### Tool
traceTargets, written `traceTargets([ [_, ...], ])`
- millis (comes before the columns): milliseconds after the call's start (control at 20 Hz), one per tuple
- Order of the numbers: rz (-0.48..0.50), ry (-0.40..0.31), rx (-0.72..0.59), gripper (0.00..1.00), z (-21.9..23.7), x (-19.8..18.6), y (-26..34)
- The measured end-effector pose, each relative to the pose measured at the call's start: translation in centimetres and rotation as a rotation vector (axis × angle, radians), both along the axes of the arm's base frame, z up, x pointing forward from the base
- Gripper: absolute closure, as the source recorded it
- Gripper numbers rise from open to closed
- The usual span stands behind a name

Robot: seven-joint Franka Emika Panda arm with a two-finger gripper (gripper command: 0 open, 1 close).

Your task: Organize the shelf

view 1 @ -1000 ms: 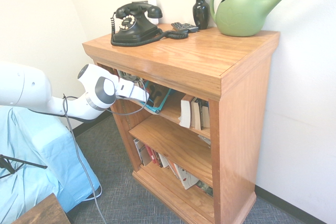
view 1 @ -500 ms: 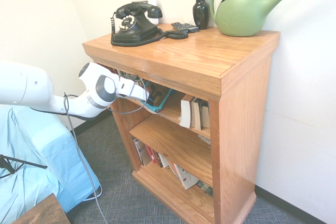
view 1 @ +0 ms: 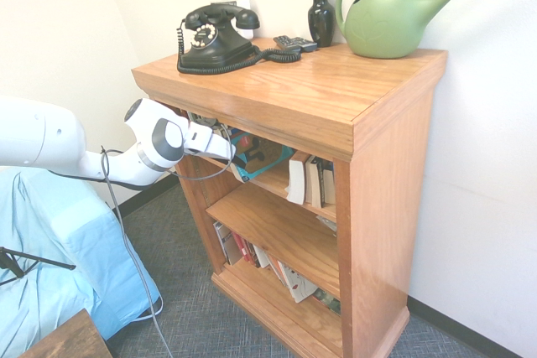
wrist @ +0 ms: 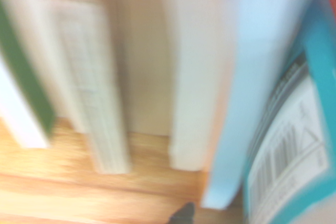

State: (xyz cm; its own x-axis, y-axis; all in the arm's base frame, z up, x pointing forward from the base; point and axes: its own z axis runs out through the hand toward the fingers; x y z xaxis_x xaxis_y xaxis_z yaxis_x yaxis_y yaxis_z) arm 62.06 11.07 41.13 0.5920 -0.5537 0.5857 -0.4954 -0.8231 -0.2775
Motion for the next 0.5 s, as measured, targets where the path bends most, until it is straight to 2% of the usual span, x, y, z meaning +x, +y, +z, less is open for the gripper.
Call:
traceTargets([
  [250, 0.017, -0.004, -0.019, 0.00, 1.2, -1.7, 1.3],
  [500, 0.015, 0.036, -0.043, 0.00, 3.1, -7.6, 4.2],
])
